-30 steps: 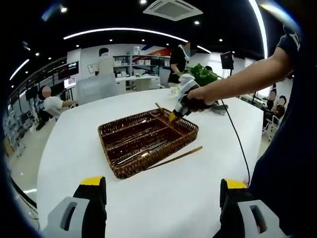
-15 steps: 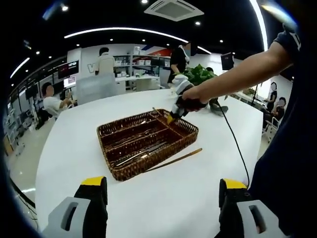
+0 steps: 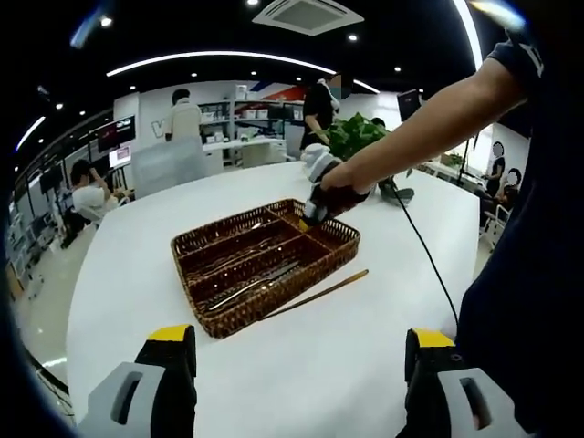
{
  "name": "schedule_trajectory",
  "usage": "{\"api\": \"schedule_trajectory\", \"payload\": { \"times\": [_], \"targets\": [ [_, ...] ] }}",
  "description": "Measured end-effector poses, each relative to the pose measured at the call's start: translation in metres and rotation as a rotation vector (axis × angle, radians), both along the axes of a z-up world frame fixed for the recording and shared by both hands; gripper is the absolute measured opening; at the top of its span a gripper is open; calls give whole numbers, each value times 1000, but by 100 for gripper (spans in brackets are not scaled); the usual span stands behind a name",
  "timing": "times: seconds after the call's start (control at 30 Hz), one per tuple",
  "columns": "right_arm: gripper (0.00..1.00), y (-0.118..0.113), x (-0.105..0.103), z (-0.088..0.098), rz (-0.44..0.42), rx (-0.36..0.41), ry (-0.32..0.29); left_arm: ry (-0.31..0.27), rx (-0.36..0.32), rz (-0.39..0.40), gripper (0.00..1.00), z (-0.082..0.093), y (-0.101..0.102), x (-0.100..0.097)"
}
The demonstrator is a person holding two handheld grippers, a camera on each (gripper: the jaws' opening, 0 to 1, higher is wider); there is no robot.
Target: Arrange the knives, forks, and spoons in their matching storage slots by inserting each utensil handle-first until every utensil is classified and aligned in the correct compartment
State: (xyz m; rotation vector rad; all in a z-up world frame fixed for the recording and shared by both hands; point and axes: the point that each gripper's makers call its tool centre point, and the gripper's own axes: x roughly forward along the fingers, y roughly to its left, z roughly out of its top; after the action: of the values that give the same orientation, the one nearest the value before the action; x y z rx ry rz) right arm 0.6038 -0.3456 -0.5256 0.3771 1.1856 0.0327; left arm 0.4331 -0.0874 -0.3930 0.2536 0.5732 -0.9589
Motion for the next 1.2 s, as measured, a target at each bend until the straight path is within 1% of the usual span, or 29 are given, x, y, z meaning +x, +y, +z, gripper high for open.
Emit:
{"api": "schedule_trajectory", "payload": {
  "times": [0.17,0.27,0.33,0.47,0.5,0.57,0.67,0.77,0.8,0.83,0.87,0.9,0.97,1.0,1.1,1.13,1.17,1.2],
  "targets": [
    [4,1,-3,-2,-11,13,0,3,-5,-1,99,-1,-3,0],
    [4,-1,-3,-2,7,-3,-7,1,-4,-5,99,-2,-4,1],
    [4,-1,-5,-2,13,3,-7,-1,-6,-6,99,-1,-6,2],
    [10,-1,-8,-6,28,13,5,-5,-7,-8,99,0,-7,3],
    [9,-3,-7,-6,34,6,-13,-5,-7,-9,99,0,-7,2],
    [8,-3,-8,-5,34,7,-18,-6,-4,-8,99,0,-7,2],
    [9,-2,-11,-3,47,3,-26,-8,-3,-8,99,1,-6,1],
    [11,2,-12,2,58,21,-42,-11,-1,-2,99,1,-5,1],
    [12,2,-13,5,89,7,-63,-12,-3,-1,99,2,-5,1],
    [14,1,-15,6,90,-5,-71,-10,-8,-1,99,2,-5,1],
    [15,1,-12,10,121,-11,-115,-9,-8,-2,99,2,-5,1],
    [17,0,-16,11,114,-6,-106,-15,-1,-2,99,2,-4,2],
    [21,-4,-19,15,128,-18,-137,-20,-1,-1,99,3,-4,3],
    [22,-5,-15,18,130,-22,-184,-17,-1,0,99,2,-3,3],
    [27,-8,-17,30,138,-21,-266,-18,-1,-5,99,1,-4,2],
    [28,-9,-15,35,151,-19,-304,-16,-1,-9,99,1,-4,2],
    [28,-10,-22,40,149,-17,-317,-17,-1,-13,99,0,-4,2],
    [28,-11,-25,45,147,-17,-344,-17,-2,-16,99,0,-5,2]
  ]
}}
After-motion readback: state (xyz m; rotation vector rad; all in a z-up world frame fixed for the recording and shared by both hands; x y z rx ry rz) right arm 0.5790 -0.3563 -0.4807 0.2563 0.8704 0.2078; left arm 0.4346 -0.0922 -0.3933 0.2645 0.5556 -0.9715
